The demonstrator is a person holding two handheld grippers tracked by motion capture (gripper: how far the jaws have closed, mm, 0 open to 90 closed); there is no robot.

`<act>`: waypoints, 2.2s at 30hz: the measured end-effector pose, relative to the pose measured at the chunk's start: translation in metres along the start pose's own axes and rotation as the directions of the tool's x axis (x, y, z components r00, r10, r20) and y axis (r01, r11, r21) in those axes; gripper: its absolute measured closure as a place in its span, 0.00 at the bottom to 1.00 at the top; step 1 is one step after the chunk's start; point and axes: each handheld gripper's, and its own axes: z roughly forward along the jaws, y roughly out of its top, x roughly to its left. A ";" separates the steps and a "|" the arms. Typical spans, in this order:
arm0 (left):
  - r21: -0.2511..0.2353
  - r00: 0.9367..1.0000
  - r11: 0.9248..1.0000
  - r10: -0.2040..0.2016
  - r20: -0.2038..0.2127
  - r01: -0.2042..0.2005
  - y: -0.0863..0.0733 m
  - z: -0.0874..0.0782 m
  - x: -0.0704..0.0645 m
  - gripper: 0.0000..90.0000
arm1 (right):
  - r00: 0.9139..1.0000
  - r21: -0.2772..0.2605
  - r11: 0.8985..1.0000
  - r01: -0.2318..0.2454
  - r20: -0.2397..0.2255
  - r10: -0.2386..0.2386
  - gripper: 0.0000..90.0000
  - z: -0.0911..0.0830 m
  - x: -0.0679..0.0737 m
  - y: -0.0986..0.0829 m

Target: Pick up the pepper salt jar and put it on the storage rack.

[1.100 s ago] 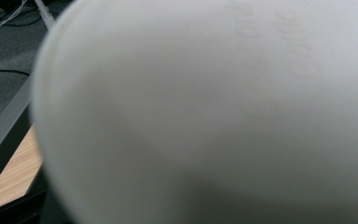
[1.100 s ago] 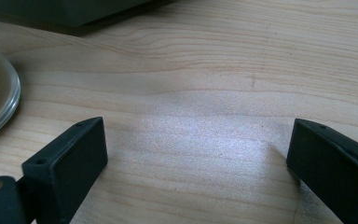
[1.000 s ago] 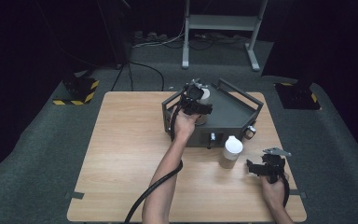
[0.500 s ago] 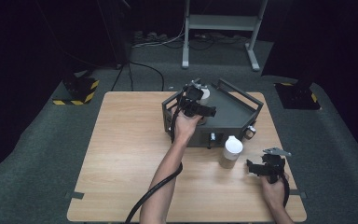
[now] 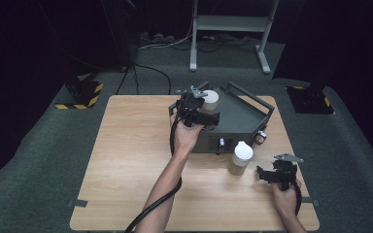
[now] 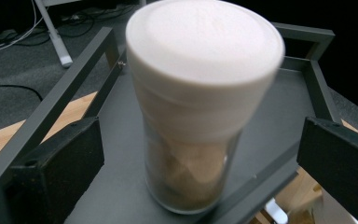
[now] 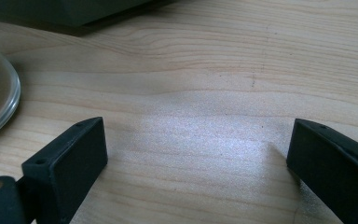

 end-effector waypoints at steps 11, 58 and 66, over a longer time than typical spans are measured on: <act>0.005 0.997 0.998 0.069 0.018 -0.069 -0.030 -0.023 -0.008 0.05 | 1.000 0.000 1.000 0.000 0.000 0.000 0.05 0.000 0.000 0.000; 0.131 0.994 0.989 -0.058 -0.094 0.071 -0.178 0.009 0.018 0.05 | 1.000 0.006 1.000 -0.007 0.006 0.007 0.03 0.002 0.002 0.002; 0.139 0.992 0.989 -0.035 -0.120 0.052 -0.180 0.014 0.013 0.05 | 1.000 0.006 1.000 -0.007 0.005 0.007 0.03 0.002 0.002 0.002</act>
